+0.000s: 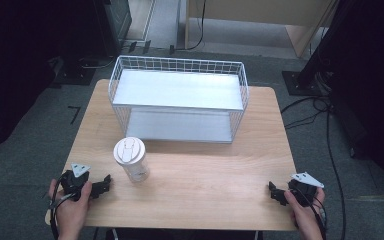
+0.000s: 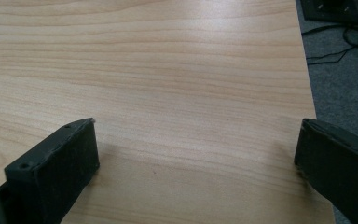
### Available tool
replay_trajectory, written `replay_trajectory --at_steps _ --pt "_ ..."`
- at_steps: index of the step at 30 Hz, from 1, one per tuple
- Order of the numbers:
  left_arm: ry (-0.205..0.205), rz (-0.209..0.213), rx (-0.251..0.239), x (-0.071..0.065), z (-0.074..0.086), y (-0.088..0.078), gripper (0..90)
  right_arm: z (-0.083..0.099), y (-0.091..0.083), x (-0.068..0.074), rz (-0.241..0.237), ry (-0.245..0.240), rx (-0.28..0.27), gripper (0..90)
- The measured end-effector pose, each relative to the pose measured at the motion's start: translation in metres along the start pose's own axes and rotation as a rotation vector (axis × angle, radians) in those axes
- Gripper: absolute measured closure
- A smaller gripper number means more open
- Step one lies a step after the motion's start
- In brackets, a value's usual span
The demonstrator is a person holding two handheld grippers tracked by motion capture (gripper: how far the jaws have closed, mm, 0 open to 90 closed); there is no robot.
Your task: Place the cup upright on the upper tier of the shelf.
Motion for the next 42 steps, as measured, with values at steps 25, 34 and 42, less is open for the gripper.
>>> replay_trajectory --at_steps 25,34,42 --pt "0.115 0.290 -0.241 -0.062 -0.029 -0.030 0.0 0.001 0.000 0.002 -0.020 -0.011 0.002 0.0" --pt "0.160 0.384 -0.333 -0.094 -0.048 -0.039 0.0 0.001 0.000 0.002 -0.019 -0.012 0.001 0.0" --pt "0.159 0.472 -0.428 -0.114 -0.069 -0.048 0.0 0.001 -0.001 0.002 -0.021 -0.011 0.001 0.0"
Point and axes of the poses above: each handheld gripper's, and its own axes: y roughly forward along the jaws, z roughly out of its underside, x roughly to its left, the point moved 10 cm from there along y, roughly forward along the jaws, and after that the axes turned 7 degrees about z, right-handed, at the moved point
